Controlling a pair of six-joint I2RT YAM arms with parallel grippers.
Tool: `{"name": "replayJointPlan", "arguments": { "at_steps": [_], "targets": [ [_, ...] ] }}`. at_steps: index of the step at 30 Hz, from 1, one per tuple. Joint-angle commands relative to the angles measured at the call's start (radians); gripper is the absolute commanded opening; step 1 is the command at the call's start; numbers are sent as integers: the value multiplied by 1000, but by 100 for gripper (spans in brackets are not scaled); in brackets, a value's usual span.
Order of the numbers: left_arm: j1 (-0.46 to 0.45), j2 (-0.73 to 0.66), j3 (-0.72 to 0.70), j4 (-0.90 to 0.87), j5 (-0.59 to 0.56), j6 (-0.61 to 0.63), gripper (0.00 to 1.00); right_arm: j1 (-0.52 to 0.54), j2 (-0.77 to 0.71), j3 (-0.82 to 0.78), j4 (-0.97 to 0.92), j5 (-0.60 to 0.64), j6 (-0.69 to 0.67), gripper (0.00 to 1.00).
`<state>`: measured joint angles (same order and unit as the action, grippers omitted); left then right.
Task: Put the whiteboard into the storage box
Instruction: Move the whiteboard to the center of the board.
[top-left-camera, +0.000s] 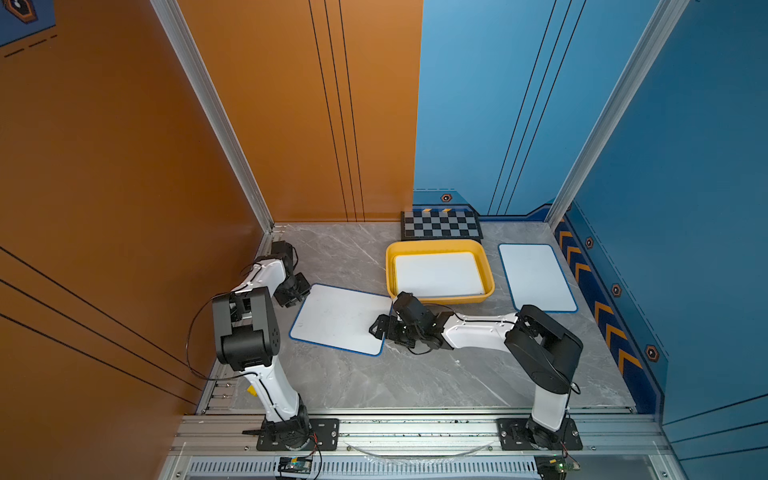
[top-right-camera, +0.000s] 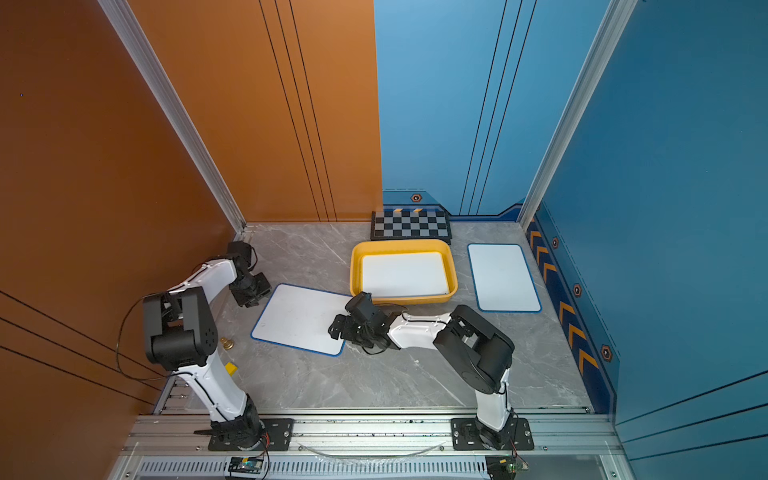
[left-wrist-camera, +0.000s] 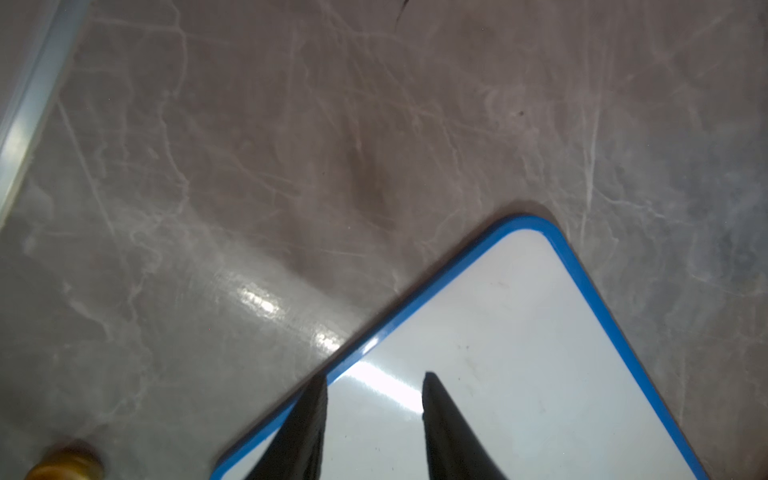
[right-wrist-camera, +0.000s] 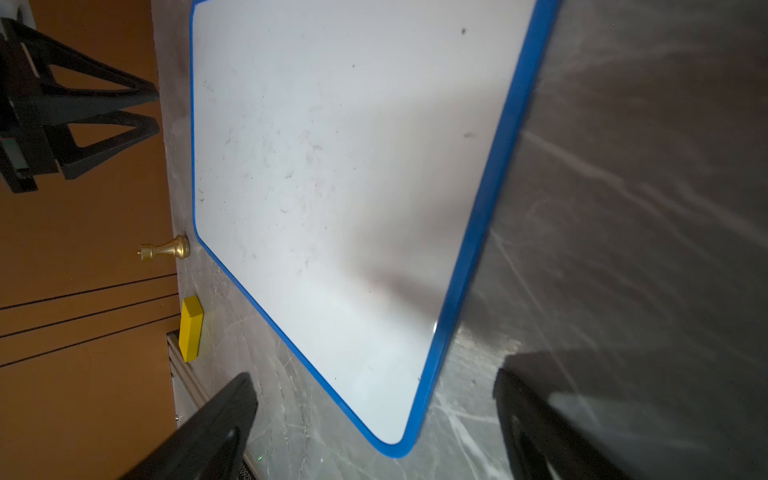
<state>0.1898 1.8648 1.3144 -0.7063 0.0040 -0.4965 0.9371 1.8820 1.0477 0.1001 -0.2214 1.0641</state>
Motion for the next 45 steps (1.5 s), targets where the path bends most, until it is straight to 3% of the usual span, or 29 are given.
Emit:
{"name": "replayJointPlan", "arguments": {
  "at_steps": [1, 7, 18, 31, 37, 45],
  "targets": [
    [7, 46, 45, 14, -16, 11, 40, 2, 91, -46, -161, 32, 10, 92],
    [8, 100, 32, 30, -14, 12, 40, 0, 105, -48, -161, 30, 8, 92],
    [-5, 66, -68, 50, 16, 4, 40, 23, 93, -51, -180, 34, 2, 92],
    [-115, -64, -230, 48, 45, -8, 40, 48, 0, -144, -184, 60, 8, 92],
    [-125, -156, -321, 47, 81, -38, 39, 62, -63, -199, -184, 79, 12, 92],
    [-199, -178, -363, 44, 97, -61, 39, 86, -121, -244, -185, 94, 14, 92]
  ]
}}
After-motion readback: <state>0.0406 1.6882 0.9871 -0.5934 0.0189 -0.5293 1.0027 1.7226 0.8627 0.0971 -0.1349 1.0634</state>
